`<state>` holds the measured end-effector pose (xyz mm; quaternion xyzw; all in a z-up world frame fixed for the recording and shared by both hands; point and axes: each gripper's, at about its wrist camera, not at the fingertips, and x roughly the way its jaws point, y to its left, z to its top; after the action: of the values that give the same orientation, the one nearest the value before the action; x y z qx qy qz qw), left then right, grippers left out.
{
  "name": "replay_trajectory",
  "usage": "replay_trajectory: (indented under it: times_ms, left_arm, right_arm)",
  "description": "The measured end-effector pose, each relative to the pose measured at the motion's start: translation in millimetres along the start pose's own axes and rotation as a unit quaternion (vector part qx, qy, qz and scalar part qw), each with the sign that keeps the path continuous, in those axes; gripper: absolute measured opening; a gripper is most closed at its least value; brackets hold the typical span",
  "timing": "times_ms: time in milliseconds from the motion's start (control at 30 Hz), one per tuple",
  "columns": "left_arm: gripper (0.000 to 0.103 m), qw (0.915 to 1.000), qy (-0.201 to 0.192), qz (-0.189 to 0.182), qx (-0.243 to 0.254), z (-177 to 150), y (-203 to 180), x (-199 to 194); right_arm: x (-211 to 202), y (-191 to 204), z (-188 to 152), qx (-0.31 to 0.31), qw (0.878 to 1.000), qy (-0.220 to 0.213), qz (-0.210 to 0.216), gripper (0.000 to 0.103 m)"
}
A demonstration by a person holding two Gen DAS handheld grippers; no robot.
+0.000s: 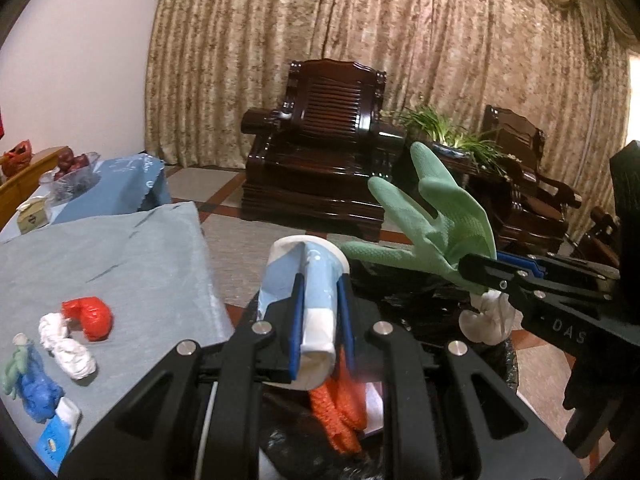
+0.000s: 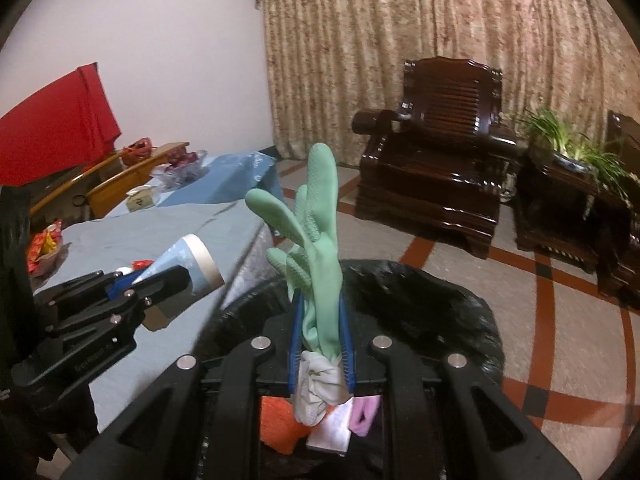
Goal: Collect trash
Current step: 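Lift the green glove and white cup and carry both over the bin, then open the right tool to drop the glove while the left tool drops the cup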
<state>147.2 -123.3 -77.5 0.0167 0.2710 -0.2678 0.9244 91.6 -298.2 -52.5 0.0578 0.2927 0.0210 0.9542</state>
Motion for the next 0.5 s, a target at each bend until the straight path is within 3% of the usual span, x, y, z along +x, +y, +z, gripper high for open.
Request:
replay_trajectory:
  times_ms: [500]
  left_arm:
    - [0.016,0.9991,0.023,-0.026,0.025,-4,-35,44]
  right_arm:
    - [10,-37,-18,0.035,0.999,0.018,-0.030,0.017]
